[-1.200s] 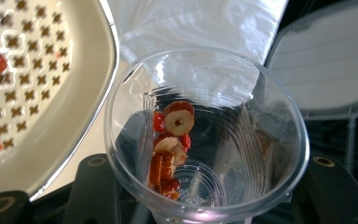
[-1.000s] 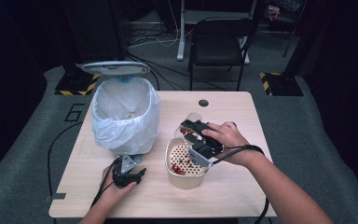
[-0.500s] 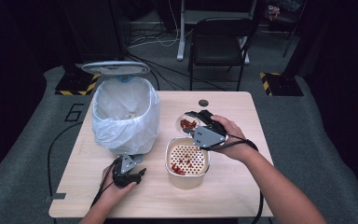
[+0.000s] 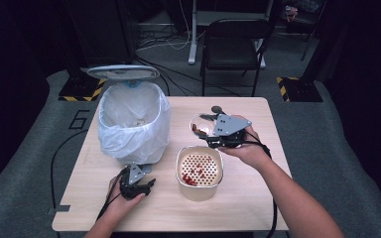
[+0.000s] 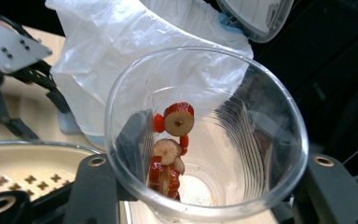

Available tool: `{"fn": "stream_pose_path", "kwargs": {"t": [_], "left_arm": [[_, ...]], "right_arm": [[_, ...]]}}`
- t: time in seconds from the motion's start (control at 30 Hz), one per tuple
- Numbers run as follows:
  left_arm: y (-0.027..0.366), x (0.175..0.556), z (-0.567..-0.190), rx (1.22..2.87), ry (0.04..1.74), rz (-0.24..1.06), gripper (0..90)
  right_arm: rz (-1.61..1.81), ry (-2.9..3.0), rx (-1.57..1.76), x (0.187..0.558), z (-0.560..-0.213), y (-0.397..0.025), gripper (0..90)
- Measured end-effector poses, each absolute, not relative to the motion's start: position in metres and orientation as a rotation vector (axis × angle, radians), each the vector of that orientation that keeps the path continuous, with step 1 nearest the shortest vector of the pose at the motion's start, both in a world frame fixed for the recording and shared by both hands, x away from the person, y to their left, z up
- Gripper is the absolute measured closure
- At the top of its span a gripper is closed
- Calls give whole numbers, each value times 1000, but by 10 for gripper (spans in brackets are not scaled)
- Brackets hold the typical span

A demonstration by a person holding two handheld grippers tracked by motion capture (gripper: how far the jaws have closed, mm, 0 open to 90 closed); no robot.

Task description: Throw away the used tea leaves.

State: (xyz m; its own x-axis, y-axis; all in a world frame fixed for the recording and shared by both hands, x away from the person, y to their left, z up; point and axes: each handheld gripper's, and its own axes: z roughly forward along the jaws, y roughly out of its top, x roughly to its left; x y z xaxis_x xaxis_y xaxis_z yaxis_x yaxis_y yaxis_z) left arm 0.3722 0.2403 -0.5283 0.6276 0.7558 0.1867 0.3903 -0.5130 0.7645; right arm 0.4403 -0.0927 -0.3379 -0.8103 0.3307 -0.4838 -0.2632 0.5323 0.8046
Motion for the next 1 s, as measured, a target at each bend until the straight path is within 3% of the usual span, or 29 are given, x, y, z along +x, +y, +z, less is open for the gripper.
{"fn": "stream_pose_path", "kwargs": {"t": [1.0], "left_arm": [[240, 372, -529, 2142, 894, 678, 314]], "right_arm": [[1446, 2371, 415, 463, -333, -94, 442]]}}
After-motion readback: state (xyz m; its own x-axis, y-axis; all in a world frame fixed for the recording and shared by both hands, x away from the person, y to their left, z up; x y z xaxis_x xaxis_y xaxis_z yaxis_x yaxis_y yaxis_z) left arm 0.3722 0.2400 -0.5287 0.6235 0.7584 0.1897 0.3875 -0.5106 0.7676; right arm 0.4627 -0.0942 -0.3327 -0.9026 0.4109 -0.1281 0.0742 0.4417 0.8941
